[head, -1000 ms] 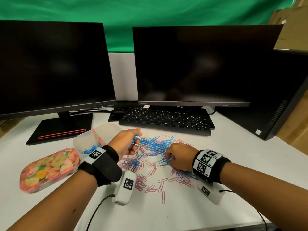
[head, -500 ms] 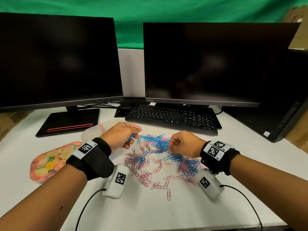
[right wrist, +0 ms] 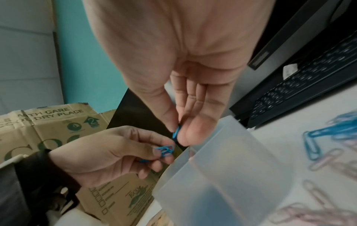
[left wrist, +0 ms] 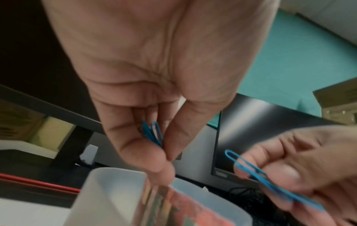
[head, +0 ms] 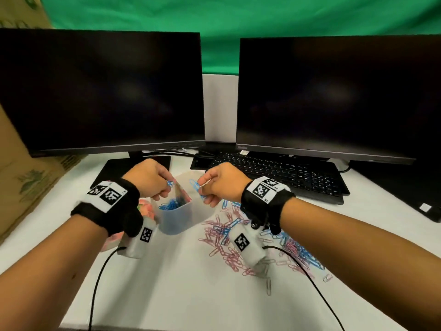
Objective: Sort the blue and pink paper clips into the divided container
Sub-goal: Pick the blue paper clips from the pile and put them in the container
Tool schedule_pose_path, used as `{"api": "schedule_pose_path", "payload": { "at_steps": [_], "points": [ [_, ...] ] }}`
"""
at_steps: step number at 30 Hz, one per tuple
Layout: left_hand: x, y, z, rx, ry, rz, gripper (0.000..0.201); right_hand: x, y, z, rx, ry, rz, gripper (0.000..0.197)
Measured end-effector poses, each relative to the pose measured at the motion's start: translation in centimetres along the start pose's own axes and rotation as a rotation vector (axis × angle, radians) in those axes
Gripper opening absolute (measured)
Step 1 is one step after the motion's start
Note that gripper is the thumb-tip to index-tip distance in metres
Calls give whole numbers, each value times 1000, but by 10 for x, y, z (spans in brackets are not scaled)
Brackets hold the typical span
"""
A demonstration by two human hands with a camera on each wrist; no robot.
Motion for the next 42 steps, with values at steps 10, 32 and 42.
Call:
{"api": "schedule_pose_path", "payload": {
  "at_steps": [10,32,42],
  "points": [
    [-4,4,6,57,204,-74,28,-39,38,23,-76,-78,5,16],
    [-129,-12,-51,-280,497,212,17,77,-66,-79,-88,-836,5,26],
    [-142,-7,-40,-285,627,242,14,65,-64,-81,-52,-795,33,24]
  ]
}}
Point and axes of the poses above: each hand's wrist, its own y-axis towards the middle knuckle, its own x-axis out of the back of the hand, z = x × y, the point moved 2 cm from there along y, towards the middle knuckle, and after that the axes turned 1 degree about y, right-handed, at the moved point
